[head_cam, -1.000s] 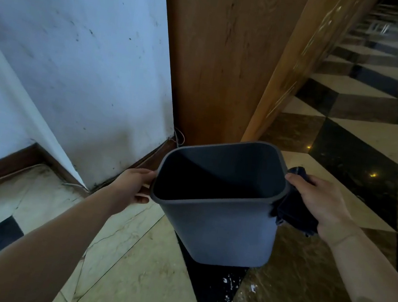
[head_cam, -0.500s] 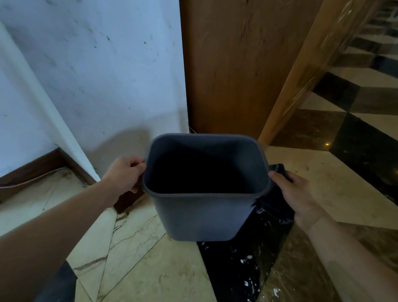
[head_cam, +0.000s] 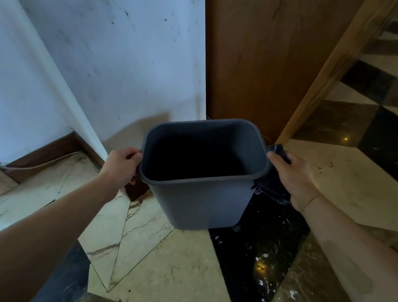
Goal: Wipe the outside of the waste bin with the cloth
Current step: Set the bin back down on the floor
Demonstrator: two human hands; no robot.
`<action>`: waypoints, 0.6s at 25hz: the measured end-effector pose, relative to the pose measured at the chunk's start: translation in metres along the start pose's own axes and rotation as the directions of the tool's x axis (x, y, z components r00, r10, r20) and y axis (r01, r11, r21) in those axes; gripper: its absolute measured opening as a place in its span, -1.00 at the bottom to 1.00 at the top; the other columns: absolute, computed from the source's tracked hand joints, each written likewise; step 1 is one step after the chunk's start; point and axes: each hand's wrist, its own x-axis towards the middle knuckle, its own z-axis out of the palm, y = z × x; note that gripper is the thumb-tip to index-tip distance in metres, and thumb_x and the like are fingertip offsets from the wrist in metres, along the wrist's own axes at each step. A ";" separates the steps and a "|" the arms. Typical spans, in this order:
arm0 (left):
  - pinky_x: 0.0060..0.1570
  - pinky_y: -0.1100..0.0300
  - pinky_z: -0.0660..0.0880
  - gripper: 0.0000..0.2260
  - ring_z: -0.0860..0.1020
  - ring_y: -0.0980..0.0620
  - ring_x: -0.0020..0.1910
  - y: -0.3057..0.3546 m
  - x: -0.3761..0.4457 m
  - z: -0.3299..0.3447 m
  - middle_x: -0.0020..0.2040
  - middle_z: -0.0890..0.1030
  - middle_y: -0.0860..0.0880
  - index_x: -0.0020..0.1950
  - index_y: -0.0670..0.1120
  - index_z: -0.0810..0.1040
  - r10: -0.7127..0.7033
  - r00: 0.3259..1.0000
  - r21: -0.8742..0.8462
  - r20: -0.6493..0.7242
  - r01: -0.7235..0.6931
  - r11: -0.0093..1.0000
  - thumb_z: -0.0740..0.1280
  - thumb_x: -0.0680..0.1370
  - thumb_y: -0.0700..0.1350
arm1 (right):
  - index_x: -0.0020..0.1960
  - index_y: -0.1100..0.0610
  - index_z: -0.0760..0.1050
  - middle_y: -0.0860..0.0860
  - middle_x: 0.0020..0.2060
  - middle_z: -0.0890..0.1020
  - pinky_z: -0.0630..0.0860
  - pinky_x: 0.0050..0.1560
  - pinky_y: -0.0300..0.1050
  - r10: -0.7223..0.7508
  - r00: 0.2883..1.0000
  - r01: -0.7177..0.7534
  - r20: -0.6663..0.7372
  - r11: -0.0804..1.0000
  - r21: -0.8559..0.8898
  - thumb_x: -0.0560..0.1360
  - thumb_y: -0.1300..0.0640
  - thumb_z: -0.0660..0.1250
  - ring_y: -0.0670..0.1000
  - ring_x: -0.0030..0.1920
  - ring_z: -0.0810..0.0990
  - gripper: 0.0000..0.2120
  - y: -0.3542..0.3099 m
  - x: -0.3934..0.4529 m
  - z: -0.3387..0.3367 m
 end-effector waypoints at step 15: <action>-0.17 0.02 0.45 -0.65 0.50 -0.18 -0.14 0.022 -0.008 -0.005 -0.15 0.56 -0.22 -0.24 -0.16 0.46 0.034 0.990 0.382 -0.138 0.022 0.924 0.04 0.60 -0.02 | -0.01 -0.16 0.58 -0.03 0.00 0.67 0.60 -0.07 -0.07 -0.010 0.976 0.063 -0.218 0.969 0.239 0.56 -0.13 0.33 0.03 0.00 0.65 -0.91 -0.039 -0.034 -0.023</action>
